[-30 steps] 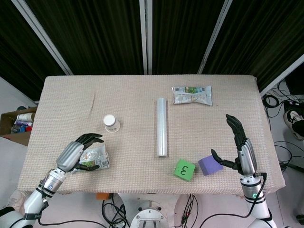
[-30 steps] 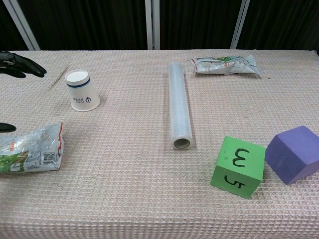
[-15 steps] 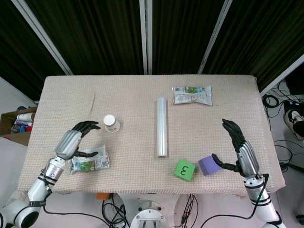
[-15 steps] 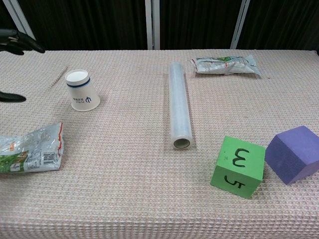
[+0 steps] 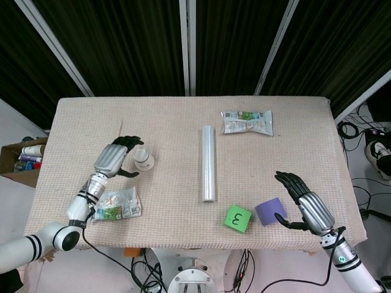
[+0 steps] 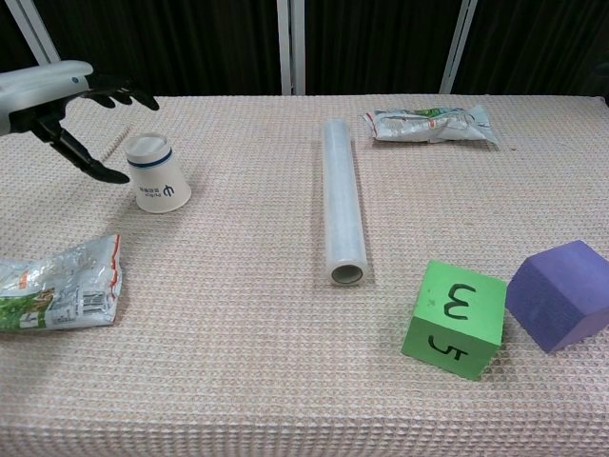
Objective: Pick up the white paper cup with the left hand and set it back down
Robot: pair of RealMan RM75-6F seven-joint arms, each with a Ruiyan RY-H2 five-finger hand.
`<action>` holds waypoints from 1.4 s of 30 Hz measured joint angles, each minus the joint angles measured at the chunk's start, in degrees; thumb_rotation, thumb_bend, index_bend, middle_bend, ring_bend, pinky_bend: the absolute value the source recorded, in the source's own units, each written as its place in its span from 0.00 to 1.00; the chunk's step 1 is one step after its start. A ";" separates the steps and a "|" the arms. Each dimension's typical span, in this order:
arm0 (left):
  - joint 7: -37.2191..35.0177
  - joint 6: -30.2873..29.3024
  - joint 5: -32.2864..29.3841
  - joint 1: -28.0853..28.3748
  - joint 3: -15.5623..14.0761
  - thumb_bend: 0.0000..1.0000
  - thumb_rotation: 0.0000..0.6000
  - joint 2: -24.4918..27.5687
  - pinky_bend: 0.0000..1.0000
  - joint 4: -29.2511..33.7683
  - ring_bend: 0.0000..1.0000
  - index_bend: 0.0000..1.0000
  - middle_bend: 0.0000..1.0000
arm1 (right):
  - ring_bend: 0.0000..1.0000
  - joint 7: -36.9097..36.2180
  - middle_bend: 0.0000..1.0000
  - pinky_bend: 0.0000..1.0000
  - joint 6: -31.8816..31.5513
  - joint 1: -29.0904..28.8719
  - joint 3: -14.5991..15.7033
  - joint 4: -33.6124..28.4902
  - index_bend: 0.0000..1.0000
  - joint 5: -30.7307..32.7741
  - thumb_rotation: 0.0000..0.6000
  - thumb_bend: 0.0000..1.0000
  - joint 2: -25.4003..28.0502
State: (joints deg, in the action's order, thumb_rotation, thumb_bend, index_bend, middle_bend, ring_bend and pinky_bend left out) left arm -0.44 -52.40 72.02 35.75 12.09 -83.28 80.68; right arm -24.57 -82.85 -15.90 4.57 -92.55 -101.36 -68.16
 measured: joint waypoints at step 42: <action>-18.27 8.81 -11.31 6.86 5.77 0.19 1.00 -9.23 0.39 -10.33 0.43 0.45 0.44 | 0.00 -4.28 0.05 0.00 -0.09 1.00 -0.11 5.28 0.04 1.86 1.00 0.27 -3.17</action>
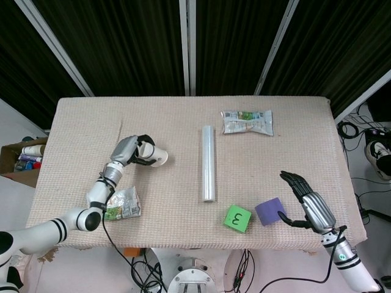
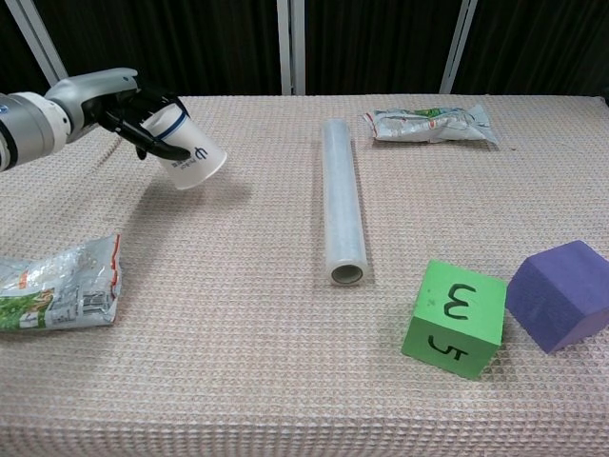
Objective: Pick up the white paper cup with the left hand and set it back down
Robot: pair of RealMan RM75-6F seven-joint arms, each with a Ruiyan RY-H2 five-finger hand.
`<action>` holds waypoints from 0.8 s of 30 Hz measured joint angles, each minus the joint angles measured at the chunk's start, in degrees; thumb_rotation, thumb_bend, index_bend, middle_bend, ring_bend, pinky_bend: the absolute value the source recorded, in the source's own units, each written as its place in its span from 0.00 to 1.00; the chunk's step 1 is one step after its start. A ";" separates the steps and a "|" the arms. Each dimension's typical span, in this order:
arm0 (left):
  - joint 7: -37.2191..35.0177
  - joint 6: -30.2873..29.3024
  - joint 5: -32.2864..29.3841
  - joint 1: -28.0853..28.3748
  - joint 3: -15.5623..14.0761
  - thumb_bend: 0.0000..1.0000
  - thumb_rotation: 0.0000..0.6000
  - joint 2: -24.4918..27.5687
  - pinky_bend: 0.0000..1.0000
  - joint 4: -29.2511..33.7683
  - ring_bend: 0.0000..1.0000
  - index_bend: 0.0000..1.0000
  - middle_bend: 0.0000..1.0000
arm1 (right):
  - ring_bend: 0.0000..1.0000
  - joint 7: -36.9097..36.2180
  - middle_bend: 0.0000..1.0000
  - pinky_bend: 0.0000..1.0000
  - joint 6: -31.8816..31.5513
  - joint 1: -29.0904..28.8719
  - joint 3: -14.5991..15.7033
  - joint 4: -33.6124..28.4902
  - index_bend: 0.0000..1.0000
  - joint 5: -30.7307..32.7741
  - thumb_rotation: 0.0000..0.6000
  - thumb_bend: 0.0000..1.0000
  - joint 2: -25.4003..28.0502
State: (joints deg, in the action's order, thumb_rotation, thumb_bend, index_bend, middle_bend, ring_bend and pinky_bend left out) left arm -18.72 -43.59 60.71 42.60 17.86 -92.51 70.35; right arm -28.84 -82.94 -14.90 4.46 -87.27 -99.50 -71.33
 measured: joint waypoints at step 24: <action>1.44 0.43 7.01 -2.65 -4.12 0.15 1.00 -0.19 0.20 -11.86 0.14 0.22 0.17 | 0.00 0.28 0.05 0.00 -0.73 0.24 0.20 -0.42 0.04 -1.07 1.00 0.27 0.22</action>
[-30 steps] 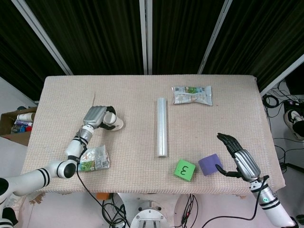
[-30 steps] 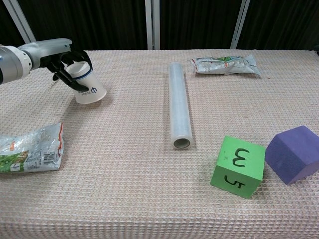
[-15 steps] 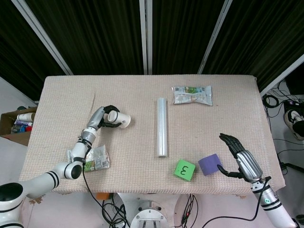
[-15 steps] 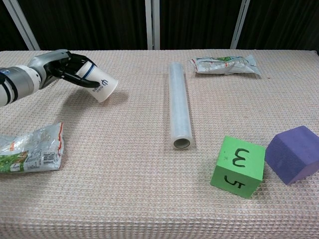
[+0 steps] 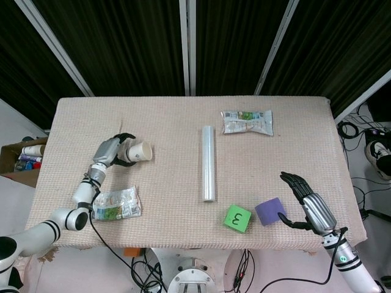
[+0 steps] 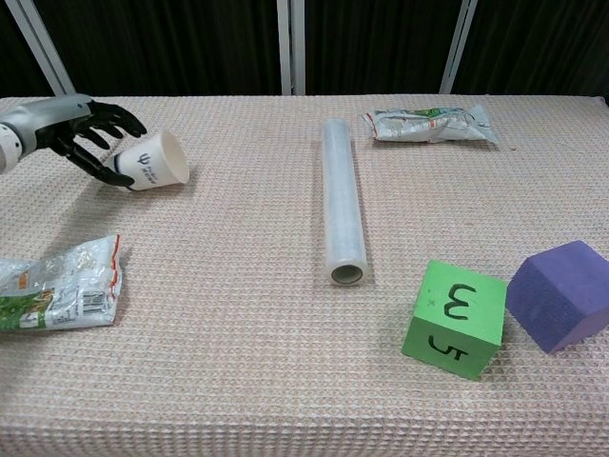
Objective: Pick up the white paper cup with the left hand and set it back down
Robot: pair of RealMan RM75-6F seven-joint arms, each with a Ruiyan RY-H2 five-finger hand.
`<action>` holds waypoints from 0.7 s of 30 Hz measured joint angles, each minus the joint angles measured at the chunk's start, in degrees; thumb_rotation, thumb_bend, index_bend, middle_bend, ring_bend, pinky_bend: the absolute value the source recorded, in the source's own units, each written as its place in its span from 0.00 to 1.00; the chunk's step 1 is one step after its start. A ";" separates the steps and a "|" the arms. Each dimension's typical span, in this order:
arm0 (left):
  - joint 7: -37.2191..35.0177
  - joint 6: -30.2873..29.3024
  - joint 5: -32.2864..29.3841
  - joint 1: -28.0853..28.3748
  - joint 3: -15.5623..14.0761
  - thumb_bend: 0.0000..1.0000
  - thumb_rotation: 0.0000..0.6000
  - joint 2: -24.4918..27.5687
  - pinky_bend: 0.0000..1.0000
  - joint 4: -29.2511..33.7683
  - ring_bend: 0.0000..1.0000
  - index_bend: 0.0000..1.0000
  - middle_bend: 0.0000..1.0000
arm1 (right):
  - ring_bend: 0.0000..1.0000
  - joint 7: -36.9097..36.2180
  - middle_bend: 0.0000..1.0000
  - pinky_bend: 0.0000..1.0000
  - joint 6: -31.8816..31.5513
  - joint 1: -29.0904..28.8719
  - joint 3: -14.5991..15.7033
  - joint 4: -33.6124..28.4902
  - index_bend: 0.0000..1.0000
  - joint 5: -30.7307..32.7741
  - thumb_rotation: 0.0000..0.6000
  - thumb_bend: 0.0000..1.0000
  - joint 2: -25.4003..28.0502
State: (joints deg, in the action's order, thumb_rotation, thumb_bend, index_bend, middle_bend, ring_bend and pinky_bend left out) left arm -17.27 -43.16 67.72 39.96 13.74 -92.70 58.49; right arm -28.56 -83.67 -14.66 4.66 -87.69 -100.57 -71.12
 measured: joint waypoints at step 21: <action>45.06 2.29 -26.66 11.32 -0.86 0.15 1.00 2.35 0.20 10.77 0.14 0.20 0.14 | 0.00 -0.91 0.05 0.00 -0.22 0.53 0.24 0.48 0.04 0.52 1.00 0.27 0.23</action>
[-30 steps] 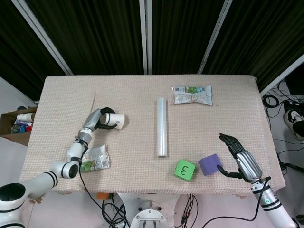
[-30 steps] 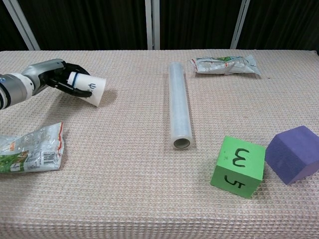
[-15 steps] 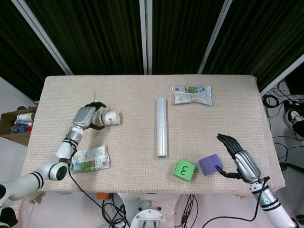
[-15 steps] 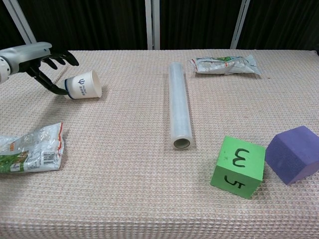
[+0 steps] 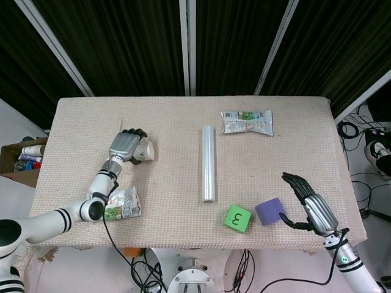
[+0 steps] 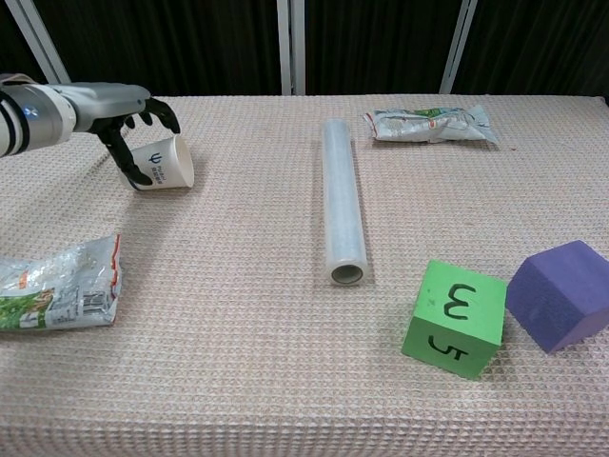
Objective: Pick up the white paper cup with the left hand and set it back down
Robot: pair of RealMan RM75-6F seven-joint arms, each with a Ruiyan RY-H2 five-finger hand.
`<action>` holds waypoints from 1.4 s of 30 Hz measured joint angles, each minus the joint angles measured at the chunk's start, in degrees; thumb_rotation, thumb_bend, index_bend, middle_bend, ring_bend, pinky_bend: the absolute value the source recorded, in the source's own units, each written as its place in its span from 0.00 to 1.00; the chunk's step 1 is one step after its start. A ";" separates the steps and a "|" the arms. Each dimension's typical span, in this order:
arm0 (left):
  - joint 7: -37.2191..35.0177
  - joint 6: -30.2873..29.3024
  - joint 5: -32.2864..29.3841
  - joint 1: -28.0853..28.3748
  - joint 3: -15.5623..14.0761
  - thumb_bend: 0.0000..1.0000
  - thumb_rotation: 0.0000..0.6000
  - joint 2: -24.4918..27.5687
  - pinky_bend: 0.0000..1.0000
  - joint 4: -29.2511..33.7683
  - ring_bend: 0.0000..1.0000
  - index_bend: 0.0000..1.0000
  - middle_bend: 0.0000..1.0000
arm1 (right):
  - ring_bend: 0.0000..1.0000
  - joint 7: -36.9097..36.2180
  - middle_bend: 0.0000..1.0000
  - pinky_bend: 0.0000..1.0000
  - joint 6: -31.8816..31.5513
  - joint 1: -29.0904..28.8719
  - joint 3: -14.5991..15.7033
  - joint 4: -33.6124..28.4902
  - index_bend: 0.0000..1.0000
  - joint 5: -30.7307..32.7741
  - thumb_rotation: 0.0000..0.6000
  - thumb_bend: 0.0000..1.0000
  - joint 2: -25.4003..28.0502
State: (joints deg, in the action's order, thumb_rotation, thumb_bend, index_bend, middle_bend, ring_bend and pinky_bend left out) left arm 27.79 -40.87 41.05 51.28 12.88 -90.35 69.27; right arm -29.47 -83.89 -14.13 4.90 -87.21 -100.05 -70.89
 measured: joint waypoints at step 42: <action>-54.35 -7.57 16.92 -8.19 6.29 0.17 1.00 -11.44 0.26 -11.74 0.25 0.34 0.34 | 0.00 -0.50 0.05 0.00 -0.91 1.22 -0.17 0.12 0.04 0.41 1.00 0.27 0.30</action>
State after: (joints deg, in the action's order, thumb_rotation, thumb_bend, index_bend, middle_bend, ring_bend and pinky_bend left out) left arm -26.56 -48.44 57.97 43.09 19.17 -101.79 57.53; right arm -29.97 -84.80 -12.91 4.74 -87.08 -99.64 -70.59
